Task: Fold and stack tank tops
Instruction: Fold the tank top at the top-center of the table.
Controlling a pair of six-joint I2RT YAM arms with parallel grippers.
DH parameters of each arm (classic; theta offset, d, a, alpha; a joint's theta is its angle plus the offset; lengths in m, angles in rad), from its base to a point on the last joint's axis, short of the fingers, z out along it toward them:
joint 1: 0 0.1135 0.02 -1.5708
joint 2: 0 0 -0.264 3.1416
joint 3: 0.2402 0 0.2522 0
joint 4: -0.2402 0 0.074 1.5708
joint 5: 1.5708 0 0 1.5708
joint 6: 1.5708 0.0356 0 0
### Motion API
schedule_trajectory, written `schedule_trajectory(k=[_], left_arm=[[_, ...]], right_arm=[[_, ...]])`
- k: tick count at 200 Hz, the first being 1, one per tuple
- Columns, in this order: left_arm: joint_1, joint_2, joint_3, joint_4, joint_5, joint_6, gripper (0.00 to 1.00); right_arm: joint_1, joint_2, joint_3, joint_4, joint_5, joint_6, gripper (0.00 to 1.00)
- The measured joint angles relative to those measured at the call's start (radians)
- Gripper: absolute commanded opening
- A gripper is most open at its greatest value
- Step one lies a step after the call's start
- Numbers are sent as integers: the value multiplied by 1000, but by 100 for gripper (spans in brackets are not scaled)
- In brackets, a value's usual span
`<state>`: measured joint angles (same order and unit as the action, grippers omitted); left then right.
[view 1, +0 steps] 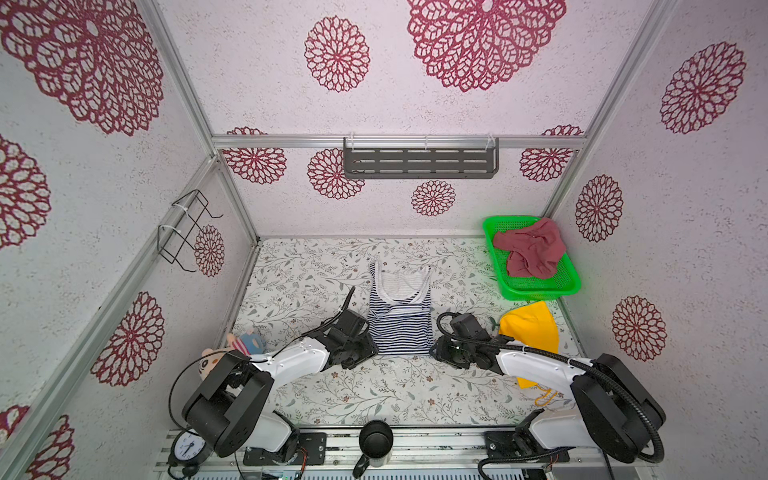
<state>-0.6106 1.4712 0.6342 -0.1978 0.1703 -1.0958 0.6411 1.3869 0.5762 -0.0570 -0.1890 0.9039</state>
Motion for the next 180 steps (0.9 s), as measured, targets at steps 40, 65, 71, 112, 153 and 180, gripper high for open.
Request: schedule_trajectory(k=[40, 65, 71, 112, 153, 180], left_arm=[[0, 16, -1, 34, 1, -16, 47], [0, 31, 0, 52, 1, -21, 39], [0, 34, 0, 54, 1, -24, 35], [0, 34, 0, 50, -7, -33, 5], [-14, -3, 9, 14, -31, -34, 0], [-38, -48, 47, -47, -55, -34, 0]], right_arm=[[0, 30, -9, 65, -19, 16, 38], [0, 61, -13, 113, -30, 34, 28], [0, 63, -13, 116, -30, 36, 23], [1, 64, -11, 93, -21, 33, 2], [8, 21, 10, 13, -15, 12, 0], [20, -32, 29, -62, -5, 2, 0]])
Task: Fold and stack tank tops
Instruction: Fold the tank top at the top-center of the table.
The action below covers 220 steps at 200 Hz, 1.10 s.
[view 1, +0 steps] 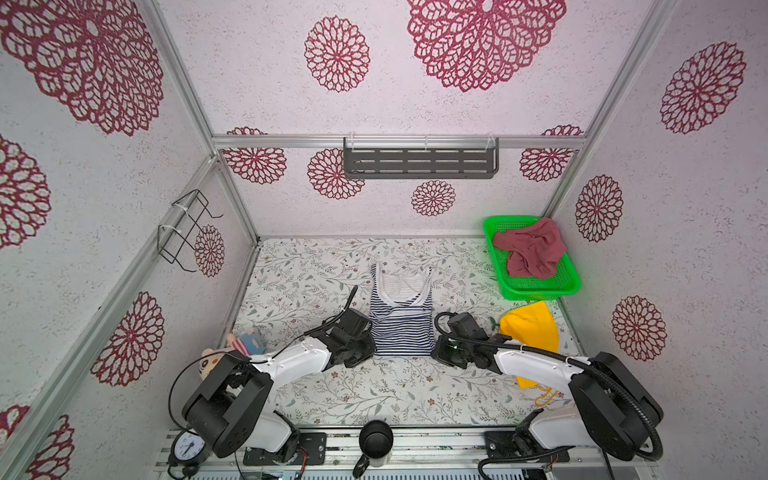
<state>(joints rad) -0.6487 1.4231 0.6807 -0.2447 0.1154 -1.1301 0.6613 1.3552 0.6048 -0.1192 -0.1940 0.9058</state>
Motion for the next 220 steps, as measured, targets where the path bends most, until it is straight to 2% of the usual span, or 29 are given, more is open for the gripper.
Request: schedule_trajectory(k=[34, 79, 150, 220], left_arm=[[-8, -53, 76, -74, -38, 15, 0], [22, -23, 226, -134, -63, 98, 0], [166, 169, 494, -146, -20, 266, 0], [272, 381, 759, -141, 85, 359, 0]], right_arm=[[3, -35, 88, -134, 34, -51, 0], [-9, 11, 297, -245, 96, -175, 0], [-121, 179, 579, -314, 138, -358, 0], [-193, 368, 809, -327, 130, -474, 0]])
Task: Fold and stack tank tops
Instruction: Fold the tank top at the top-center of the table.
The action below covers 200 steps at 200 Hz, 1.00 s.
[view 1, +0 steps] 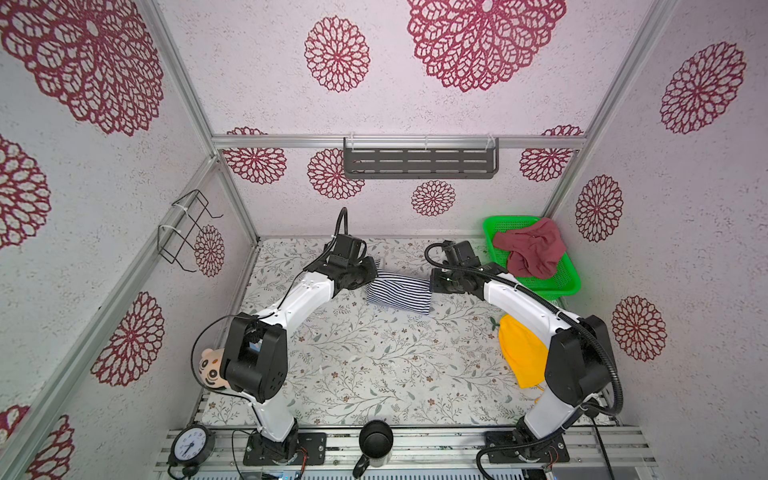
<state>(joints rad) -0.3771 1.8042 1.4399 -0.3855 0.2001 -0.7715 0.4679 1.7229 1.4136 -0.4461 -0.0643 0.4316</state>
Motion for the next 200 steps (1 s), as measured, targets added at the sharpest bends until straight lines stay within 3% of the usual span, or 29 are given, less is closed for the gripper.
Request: schedule_trajectory(k=[100, 110, 116, 123, 133, 141, 159, 200], left_arm=[[98, 443, 338, 88, 177, 32, 0], [100, 475, 364, 101, 185, 38, 30], [100, 492, 381, 113, 188, 41, 56], [101, 509, 400, 125, 189, 40, 78], [105, 526, 420, 136, 191, 45, 100], [109, 533, 430, 145, 189, 51, 98], [127, 530, 429, 162, 180, 68, 97], [172, 476, 351, 164, 160, 119, 98]], right_arm=[[-95, 276, 199, 71, -50, -39, 0], [-105, 310, 221, 82, -54, -38, 0], [-111, 335, 240, 89, -54, -37, 12], [-118, 360, 259, 91, -53, -32, 28], [-130, 399, 291, 91, -51, -29, 57], [-139, 424, 306, 92, -43, -29, 72], [-153, 449, 314, 90, -36, -30, 87], [-166, 400, 253, 115, -46, -11, 94]])
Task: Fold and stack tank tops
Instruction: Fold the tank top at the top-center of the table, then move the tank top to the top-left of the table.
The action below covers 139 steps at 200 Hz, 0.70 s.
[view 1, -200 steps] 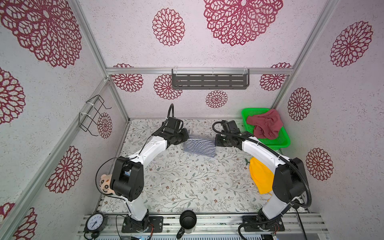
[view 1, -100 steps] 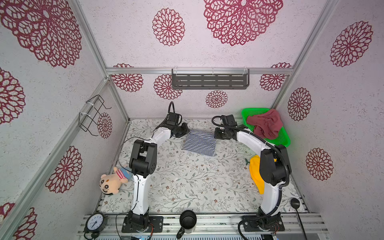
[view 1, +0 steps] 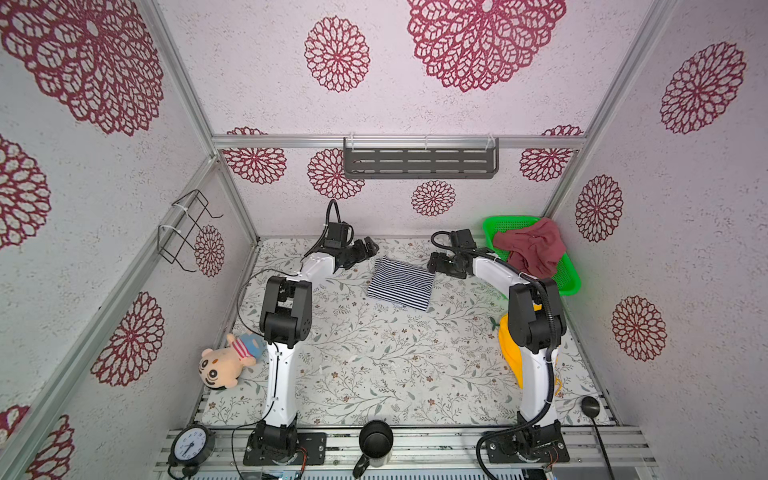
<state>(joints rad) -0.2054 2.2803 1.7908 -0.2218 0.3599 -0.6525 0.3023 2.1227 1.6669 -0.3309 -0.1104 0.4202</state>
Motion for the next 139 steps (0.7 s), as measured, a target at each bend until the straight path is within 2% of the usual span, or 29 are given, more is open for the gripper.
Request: schedule_trajectory(k=[52, 100, 139], left_arm=[[-10, -8, -129, 11, 51, 35, 97], [-52, -3, -165, 39, 119, 32, 97], [-71, 0, -175, 49, 122, 23, 97]], right_arm=[[2, -151, -251, 107, -111, 101, 84], [2, -144, -358, 219, -194, 193, 77], [8, -98, -385, 312, -240, 245, 73]])
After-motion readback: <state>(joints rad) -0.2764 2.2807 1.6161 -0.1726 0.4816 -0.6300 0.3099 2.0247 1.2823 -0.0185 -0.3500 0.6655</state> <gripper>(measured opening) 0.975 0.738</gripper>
